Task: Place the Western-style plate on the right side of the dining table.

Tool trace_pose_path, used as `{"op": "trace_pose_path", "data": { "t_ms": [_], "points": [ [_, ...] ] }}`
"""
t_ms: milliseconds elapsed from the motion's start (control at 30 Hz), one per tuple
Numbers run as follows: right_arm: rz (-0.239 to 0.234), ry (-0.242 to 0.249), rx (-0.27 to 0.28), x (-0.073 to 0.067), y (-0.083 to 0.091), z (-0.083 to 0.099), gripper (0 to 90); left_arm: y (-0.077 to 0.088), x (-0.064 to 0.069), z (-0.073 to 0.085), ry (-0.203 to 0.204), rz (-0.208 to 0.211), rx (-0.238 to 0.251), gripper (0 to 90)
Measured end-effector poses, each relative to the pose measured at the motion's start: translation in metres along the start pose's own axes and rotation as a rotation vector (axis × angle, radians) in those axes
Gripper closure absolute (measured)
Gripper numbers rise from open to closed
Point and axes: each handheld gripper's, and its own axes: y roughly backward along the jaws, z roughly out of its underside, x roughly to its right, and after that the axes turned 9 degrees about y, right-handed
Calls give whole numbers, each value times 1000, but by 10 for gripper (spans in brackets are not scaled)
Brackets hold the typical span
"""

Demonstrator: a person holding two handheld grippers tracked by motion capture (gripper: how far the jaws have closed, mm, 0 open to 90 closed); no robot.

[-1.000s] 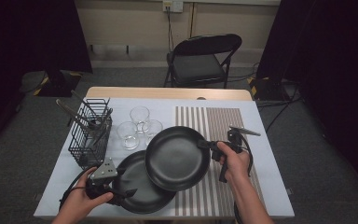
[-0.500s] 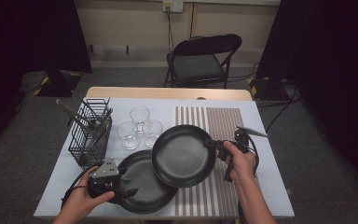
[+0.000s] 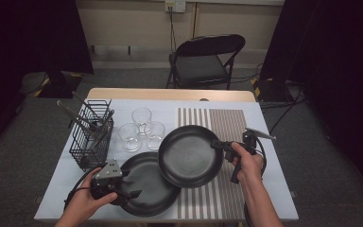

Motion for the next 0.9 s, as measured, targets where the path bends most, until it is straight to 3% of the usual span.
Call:
{"op": "trace_pose_path", "data": {
  "t_ms": [267, 433, 467, 900],
  "points": [
    [-3, -14, 22, 5, 6, -3, 788, -1, 0, -1, -13, -3, 3, 160],
    [-12, -16, 27, 8, 8, -4, 786, -1, -1, -2, -10, -8, -3, 161],
    [-13, -16, 25, 8, 8, -4, 786, -1, -1, -1, 6, -3, -4, 160],
    [-8, -42, 54, 17, 17, -6, 784, -4, -1, -3, -2, 4, -2, 161]
  ]
}}
